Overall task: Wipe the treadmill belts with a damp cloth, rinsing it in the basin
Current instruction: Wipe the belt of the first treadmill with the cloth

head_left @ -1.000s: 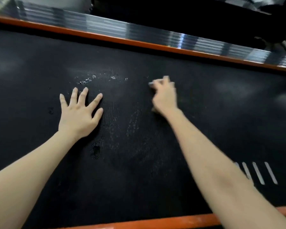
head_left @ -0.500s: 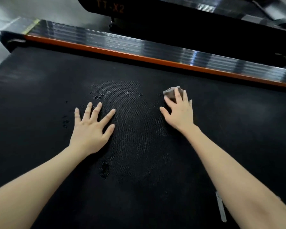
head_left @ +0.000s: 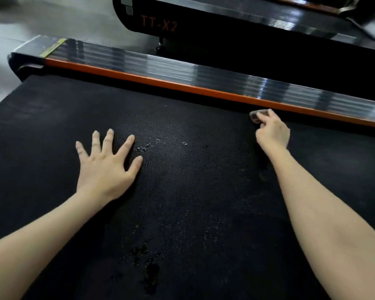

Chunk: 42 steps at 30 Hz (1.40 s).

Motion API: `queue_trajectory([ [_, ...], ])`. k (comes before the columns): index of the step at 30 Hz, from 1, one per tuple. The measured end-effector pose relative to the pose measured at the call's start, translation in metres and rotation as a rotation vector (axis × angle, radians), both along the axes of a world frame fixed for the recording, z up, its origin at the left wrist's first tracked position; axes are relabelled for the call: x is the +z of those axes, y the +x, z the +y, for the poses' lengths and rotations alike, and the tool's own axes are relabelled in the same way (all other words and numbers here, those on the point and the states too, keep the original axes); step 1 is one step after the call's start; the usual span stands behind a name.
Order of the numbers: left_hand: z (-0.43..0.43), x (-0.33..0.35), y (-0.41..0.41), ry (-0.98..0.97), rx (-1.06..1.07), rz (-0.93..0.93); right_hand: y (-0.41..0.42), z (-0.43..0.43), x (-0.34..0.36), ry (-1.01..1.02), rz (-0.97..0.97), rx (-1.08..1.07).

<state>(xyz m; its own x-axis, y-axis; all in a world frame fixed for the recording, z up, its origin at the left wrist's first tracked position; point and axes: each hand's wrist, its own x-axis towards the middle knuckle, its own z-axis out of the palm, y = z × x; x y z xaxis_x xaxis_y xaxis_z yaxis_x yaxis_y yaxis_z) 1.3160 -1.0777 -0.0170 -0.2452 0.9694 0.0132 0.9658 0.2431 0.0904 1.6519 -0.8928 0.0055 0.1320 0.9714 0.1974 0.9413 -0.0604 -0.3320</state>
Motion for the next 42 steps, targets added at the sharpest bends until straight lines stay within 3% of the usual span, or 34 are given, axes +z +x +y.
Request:
queue_trajectory([
  [2,0.000,0.001,0.000,-0.009,0.003,0.009,-0.042,0.000,0.003,0.034,-0.031,0.053],
  [7,-0.001,0.001,0.000,-0.013,-0.003,0.011,-0.146,-0.064,-0.006,0.049,-0.076,0.641],
  [10,-0.003,0.003,0.000,-0.031,-0.009,0.010,-0.124,-0.072,-0.004,0.040,-0.165,0.899],
  [12,-0.003,0.003,-0.001,-0.028,-0.012,0.006,-0.073,-0.048,-0.005,0.064,-0.238,0.787],
  [15,-0.002,0.001,0.001,-0.005,-0.003,0.006,-0.005,-0.016,0.003,-0.025,-0.169,0.363],
  [18,-0.001,0.000,0.002,-0.008,0.003,0.028,-0.028,-0.004,0.010,-0.062,-0.149,0.190],
  [25,-0.002,0.001,0.002,-0.009,0.007,0.019,-0.168,-0.025,0.009,-0.020,-0.172,0.509],
  [31,-0.003,0.007,0.004,-0.053,-0.004,0.043,-0.158,-0.124,0.007,0.054,-0.127,0.976],
  [33,-0.003,0.007,0.004,-0.049,-0.006,0.029,-0.141,-0.141,0.014,0.142,-0.156,0.966],
  [35,-0.003,0.006,0.004,-0.043,-0.005,0.022,-0.135,-0.141,0.017,0.165,-0.224,0.826],
  [39,-0.003,0.004,0.003,-0.038,-0.007,0.023,-0.146,-0.135,0.002,-0.185,-0.090,0.695],
  [42,-0.002,0.006,0.002,-0.052,-0.011,0.005,-0.144,-0.174,0.003,-0.214,-0.031,0.750],
])
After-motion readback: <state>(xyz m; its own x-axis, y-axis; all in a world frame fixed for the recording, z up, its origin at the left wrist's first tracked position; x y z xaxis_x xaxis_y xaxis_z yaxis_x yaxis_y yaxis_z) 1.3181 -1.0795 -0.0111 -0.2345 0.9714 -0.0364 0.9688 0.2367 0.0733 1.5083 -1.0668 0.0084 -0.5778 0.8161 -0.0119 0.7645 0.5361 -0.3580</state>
